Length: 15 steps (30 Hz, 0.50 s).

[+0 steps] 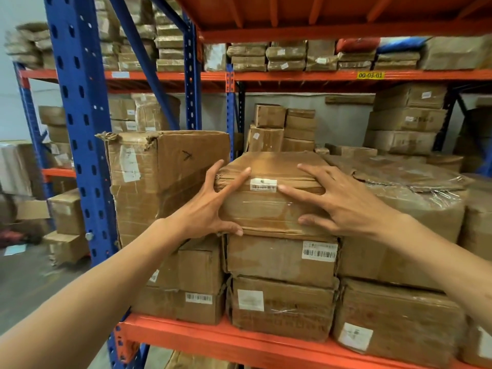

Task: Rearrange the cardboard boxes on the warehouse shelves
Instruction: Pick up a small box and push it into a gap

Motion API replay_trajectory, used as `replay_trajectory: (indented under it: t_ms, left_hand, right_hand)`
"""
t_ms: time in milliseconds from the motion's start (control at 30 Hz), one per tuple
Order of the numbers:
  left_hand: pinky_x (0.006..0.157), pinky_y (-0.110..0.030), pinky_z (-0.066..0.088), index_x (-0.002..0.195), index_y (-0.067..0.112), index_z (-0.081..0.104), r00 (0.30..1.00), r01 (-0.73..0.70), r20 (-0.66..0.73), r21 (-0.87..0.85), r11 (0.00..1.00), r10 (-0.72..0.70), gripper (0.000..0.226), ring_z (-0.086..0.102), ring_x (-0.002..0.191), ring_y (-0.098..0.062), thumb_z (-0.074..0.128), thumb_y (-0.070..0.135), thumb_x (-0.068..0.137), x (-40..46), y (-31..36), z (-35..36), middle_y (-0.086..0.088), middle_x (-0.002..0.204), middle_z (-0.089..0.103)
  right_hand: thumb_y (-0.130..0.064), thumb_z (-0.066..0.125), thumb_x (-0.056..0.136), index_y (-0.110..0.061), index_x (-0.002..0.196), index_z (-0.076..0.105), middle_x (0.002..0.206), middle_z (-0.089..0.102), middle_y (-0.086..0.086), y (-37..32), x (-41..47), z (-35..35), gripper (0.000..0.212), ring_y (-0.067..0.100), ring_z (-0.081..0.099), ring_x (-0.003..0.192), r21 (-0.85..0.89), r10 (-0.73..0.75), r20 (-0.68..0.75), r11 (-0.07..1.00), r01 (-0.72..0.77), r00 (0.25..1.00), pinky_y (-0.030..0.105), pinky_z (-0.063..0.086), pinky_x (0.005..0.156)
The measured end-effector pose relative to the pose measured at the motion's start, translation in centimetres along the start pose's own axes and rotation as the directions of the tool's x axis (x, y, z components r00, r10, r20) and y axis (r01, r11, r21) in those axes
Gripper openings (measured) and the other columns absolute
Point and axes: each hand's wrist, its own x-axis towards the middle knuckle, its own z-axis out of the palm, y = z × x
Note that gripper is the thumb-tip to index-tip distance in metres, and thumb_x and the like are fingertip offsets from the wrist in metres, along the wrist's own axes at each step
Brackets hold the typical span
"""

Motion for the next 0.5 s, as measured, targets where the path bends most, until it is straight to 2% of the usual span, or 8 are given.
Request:
replay_trajectory:
  t_ms: [67,133,233,367,400,433,467,500]
  left_hand:
    - [0.119,-0.052,0.029,0.152,0.063,0.002,1.000,0.008,0.006,0.002,1.000,-0.008,0.124,0.016,0.146,-0.038,0.089,0.057,0.064,0.2,0.2,0.0,0.011,0.156,-0.011]
    - [0.115,-0.049,0.033,0.150,0.066,0.003,0.999,0.032,-0.008,0.013,0.999,-0.031,0.125,0.025,0.142,-0.039,0.091,0.056,0.062,0.8,0.7,0.1,0.015,0.153,-0.004]
    - [0.113,-0.045,0.034,0.150,0.067,0.004,0.999,0.036,-0.026,0.054,0.998,-0.035,0.126,0.031,0.139,-0.039,0.092,0.057,0.059,1.5,1.7,0.5,0.017,0.152,0.000]
    - [0.113,-0.044,0.034,0.148,0.068,0.007,0.997,0.066,-0.034,0.055,0.996,-0.065,0.125,0.031,0.140,-0.040,0.093,0.055,0.058,1.6,1.9,0.6,0.010,0.155,0.001]
    - [0.112,-0.044,0.035,0.148,0.068,0.007,0.997,0.070,-0.034,0.053,0.996,-0.068,0.125,0.031,0.140,-0.040,0.093,0.054,0.058,1.6,2.0,0.6,0.010,0.155,0.001]
    - [0.112,-0.044,0.035,0.148,0.068,0.008,0.997,0.074,-0.035,0.051,0.996,-0.072,0.125,0.031,0.140,-0.040,0.093,0.053,0.059,1.5,2.2,0.6,0.011,0.155,0.001]
    - [0.112,-0.045,0.035,0.149,0.067,0.008,0.996,0.081,-0.034,0.051,0.995,-0.079,0.125,0.032,0.140,-0.040,0.093,0.053,0.059,1.5,2.4,0.7,0.011,0.155,0.001]
    - [0.112,-0.046,0.036,0.149,0.066,0.007,0.995,0.094,-0.031,0.055,0.994,-0.092,0.125,0.033,0.139,-0.041,0.093,0.052,0.060,1.6,2.6,0.7,0.010,0.155,0.000]
  right_hand:
    - [-0.079,0.036,0.094,-0.048,0.163,0.013,0.160,0.033,0.016,1.0,-0.2,0.1,0.079,0.038,0.047,0.128,-0.036,-0.019,0.020,0.999,0.020,1.000,0.048,0.058,0.070]
    - [-0.087,0.035,0.088,-0.052,0.162,0.008,0.157,0.036,0.012,1.9,-0.4,0.2,0.086,0.036,0.049,0.125,-0.049,-0.023,0.064,0.998,0.026,0.998,0.044,0.059,0.060]
    - [-0.090,0.035,0.085,-0.056,0.160,0.005,0.152,0.038,0.010,3.0,-0.7,0.4,0.088,0.034,0.048,0.127,-0.027,-0.006,0.092,1.000,0.009,0.996,0.046,0.060,0.065]
    - [-0.090,0.032,0.086,-0.056,0.160,0.002,0.151,0.039,0.012,3.4,-0.9,0.9,0.087,0.033,0.046,0.128,-0.031,0.002,0.077,1.000,0.000,0.997,0.046,0.059,0.069]
    - [-0.089,0.032,0.086,-0.055,0.161,0.003,0.149,0.041,0.013,3.4,-0.9,1.0,0.087,0.033,0.047,0.126,-0.029,-0.001,0.061,1.000,0.003,0.998,0.047,0.059,0.072]
    - [-0.088,0.032,0.087,-0.054,0.162,0.005,0.147,0.044,0.014,3.5,-0.9,1.0,0.086,0.034,0.049,0.125,-0.041,-0.011,0.047,0.999,0.013,0.999,0.052,0.057,0.082]
    - [-0.087,0.031,0.088,-0.052,0.162,0.009,0.145,0.047,0.016,3.6,-0.9,1.0,0.085,0.035,0.050,0.125,-0.081,-0.023,0.042,0.996,0.026,0.999,0.060,0.048,0.099]
    - [-0.087,0.028,0.089,-0.050,0.163,0.011,0.142,0.049,0.017,3.7,-0.9,0.9,0.084,0.035,0.051,0.125,-0.135,-0.031,0.041,0.990,0.036,0.999,0.065,0.029,0.115]
